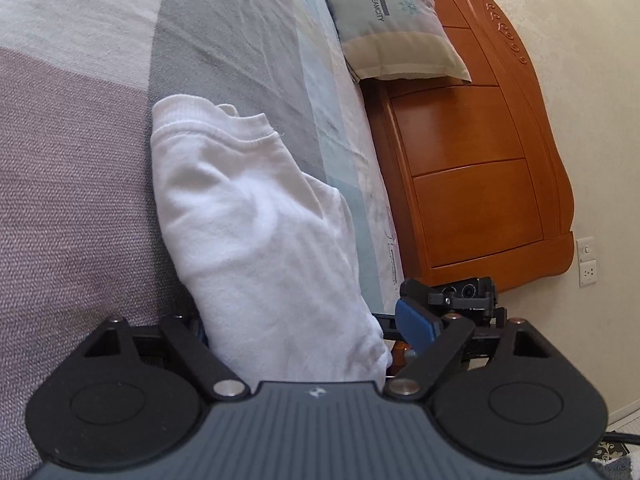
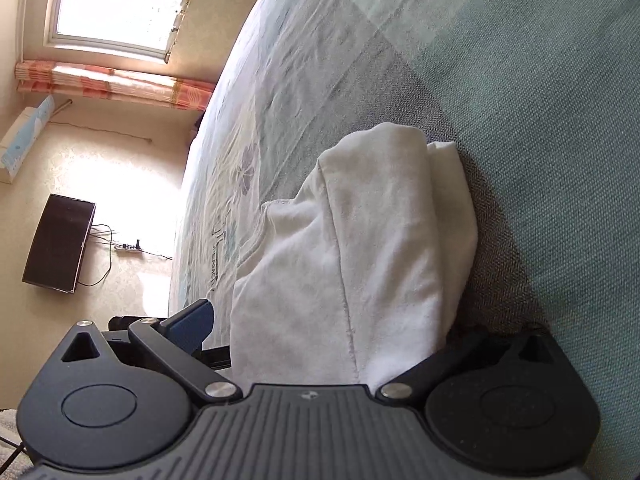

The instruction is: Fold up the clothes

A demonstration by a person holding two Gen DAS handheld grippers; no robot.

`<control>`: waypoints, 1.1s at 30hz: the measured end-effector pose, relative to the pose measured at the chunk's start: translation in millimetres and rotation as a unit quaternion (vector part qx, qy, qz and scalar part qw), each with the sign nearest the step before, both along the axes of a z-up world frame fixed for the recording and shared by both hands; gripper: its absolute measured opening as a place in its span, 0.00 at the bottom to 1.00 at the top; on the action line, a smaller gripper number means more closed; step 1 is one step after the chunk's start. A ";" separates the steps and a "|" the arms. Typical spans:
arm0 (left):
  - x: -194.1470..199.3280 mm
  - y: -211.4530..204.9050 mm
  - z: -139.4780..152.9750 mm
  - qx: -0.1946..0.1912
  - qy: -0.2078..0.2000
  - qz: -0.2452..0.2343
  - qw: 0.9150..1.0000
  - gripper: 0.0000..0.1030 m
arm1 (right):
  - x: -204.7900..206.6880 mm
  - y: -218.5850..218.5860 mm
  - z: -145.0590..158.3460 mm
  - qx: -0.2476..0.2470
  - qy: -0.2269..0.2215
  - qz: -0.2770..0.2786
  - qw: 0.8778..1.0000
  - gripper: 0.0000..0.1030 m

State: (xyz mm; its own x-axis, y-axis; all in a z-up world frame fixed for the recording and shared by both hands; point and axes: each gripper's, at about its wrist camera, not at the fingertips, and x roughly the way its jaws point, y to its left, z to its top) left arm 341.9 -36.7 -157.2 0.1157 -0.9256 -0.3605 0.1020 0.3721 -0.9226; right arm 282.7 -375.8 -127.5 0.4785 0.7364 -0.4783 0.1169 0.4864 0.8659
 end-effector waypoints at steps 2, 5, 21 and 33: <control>2.1 1.0 -2.0 0.001 0.009 0.000 1.000 0.79 | -10.7 -1.9 0.2 0.000 -0.001 0.007 1.000 1.00; 5.4 1.5 -4.9 0.004 0.021 -0.001 1.000 0.75 | -25.0 -6.5 -0.7 -0.010 -0.006 0.008 1.000 0.96; 3.7 -5.7 3.2 -0.024 0.073 0.023 0.997 0.87 | -18.4 7.8 22.3 -0.063 -0.011 0.000 0.998 1.00; 12.4 -20.6 29.8 -0.034 0.056 0.019 0.998 0.87 | -17.2 4.7 51.3 -0.081 -0.046 0.020 0.995 1.00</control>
State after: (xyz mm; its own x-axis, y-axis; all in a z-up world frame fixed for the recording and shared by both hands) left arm 354.3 -57.3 -127.4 0.1130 -0.9442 -0.3095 -0.0161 0.3097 -0.9507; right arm 265.6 -371.1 -76.2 0.4977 0.6721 -0.5482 0.0193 0.6233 0.7817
